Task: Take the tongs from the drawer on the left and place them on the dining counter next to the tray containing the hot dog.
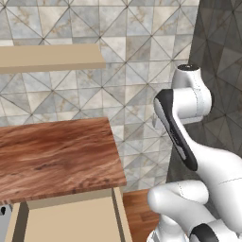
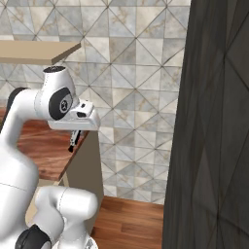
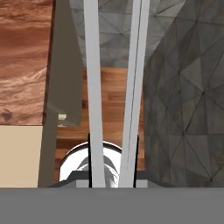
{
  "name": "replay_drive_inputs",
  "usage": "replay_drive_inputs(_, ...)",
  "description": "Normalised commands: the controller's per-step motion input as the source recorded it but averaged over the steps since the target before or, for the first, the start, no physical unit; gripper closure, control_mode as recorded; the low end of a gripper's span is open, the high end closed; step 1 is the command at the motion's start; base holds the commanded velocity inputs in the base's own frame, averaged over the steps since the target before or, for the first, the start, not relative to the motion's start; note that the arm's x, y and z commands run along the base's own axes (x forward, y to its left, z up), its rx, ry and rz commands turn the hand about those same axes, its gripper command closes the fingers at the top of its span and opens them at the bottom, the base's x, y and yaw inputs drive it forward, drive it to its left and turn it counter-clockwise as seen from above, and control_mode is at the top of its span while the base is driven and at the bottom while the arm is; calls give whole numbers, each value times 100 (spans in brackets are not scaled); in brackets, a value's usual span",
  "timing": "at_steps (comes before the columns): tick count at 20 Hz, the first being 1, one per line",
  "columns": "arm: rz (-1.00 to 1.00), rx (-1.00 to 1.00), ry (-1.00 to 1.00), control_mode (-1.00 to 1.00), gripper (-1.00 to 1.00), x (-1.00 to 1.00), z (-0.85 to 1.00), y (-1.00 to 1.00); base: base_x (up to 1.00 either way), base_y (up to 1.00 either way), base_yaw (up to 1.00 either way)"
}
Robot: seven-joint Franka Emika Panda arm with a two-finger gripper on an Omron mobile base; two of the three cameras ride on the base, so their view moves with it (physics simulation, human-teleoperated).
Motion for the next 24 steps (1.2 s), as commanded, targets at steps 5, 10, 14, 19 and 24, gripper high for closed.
replay_drive_inputs(5,0,0,-21,-100,100,0,2,-14,0,0,0)
replay_drive_inputs(10,0,0,0,-100,100,0,9,-17,0,0,0)
replay_drive_inputs(14,0,0,0,-100,100,0,9,-16,0,0,0)
replay_drive_inputs(19,0,0,0,-100,100,0,1,-12,0,0,0)
replay_drive_inputs(24,0,0,0,-100,100,0,0,-2,0,0,0)
